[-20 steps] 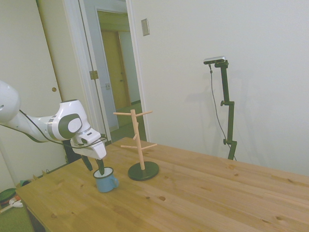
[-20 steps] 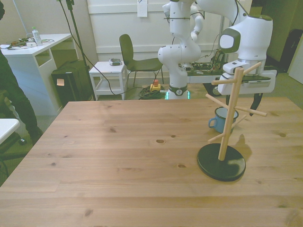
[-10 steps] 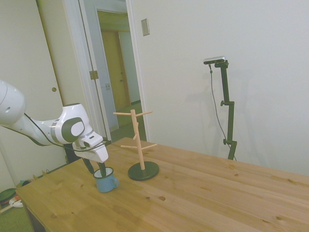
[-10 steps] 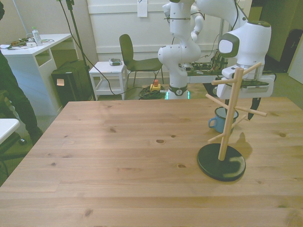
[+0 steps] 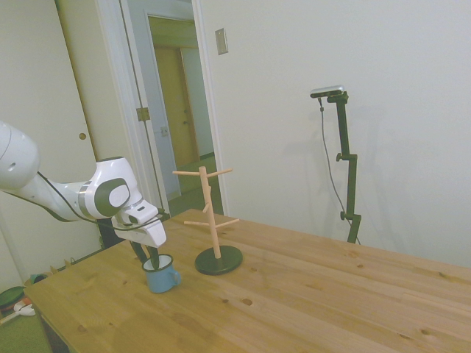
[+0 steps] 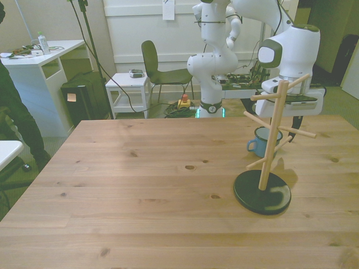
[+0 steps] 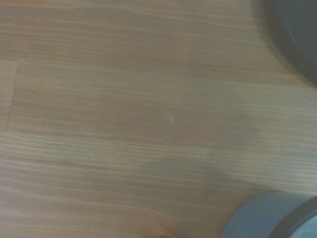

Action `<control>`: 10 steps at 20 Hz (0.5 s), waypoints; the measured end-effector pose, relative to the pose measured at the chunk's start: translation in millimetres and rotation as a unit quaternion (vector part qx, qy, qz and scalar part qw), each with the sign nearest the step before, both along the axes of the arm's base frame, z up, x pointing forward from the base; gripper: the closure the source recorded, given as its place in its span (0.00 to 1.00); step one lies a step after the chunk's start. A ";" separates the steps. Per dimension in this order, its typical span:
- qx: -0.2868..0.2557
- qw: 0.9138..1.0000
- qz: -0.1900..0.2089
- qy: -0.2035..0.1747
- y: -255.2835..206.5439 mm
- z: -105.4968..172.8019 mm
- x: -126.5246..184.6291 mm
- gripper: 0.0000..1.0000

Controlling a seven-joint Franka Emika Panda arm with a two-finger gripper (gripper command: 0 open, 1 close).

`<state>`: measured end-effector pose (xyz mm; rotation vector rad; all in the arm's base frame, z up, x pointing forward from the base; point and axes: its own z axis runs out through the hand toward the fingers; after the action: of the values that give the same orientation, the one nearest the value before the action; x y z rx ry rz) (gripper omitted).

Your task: Hang the mug

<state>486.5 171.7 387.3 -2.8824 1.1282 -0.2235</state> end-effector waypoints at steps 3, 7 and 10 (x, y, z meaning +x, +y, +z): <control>0.000 1.000 -0.002 0.001 -5.1 -0.8 0.8 1.00; -0.002 1.000 -0.003 0.002 -11.2 -1.6 0.6 1.00; -0.003 1.000 -0.003 0.004 -16.3 -2.7 0.0 1.00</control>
<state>486.5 155.4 384.6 -2.8880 1.1388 -0.2171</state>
